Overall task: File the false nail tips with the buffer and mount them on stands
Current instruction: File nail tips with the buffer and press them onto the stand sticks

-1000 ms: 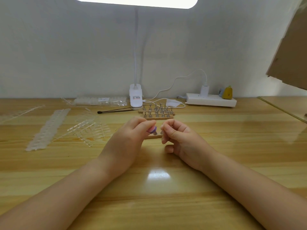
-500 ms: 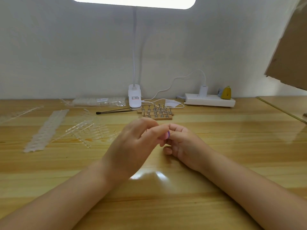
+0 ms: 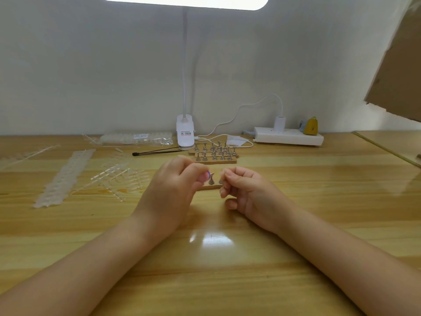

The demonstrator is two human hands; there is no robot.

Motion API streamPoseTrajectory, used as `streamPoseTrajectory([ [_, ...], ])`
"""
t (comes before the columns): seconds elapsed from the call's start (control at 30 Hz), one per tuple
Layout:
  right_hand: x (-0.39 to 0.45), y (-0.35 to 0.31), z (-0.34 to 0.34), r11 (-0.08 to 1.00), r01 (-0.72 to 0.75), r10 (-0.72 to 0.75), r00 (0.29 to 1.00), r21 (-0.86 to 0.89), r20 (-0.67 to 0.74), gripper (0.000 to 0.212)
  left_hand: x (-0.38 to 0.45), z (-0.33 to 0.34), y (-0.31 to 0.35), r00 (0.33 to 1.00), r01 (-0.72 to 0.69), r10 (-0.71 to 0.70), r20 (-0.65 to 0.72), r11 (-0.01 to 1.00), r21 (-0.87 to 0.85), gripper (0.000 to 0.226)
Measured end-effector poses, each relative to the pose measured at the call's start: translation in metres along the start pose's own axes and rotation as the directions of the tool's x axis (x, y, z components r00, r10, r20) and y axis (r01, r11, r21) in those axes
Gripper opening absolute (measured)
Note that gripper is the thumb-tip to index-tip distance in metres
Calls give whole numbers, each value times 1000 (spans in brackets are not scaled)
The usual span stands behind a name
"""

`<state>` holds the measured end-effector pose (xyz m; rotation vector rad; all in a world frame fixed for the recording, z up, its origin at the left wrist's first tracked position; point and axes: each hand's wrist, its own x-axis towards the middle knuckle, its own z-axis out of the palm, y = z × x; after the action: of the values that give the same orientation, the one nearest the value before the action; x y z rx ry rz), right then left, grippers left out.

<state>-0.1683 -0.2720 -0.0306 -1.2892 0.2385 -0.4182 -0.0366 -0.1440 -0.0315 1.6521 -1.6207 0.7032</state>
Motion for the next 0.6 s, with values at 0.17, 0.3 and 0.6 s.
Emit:
streamPoseTrajectory([
  [0.17, 1, 4, 0, 999, 21, -21, 1000, -47, 13, 16, 4, 1, 11, 994, -108, 110, 5, 982, -156, 24],
  [0.3, 1, 2, -2, 999, 26, -26, 1000, -19, 12, 9, 0, 3, 0, 992, 62, -44, 117, 987, -152, 26],
  [0.6, 1, 4, -2, 998, 37, -37, 999, -47, 5, 11, 0, 3, -1, 993, 81, -51, 109, 954, -290, 34],
])
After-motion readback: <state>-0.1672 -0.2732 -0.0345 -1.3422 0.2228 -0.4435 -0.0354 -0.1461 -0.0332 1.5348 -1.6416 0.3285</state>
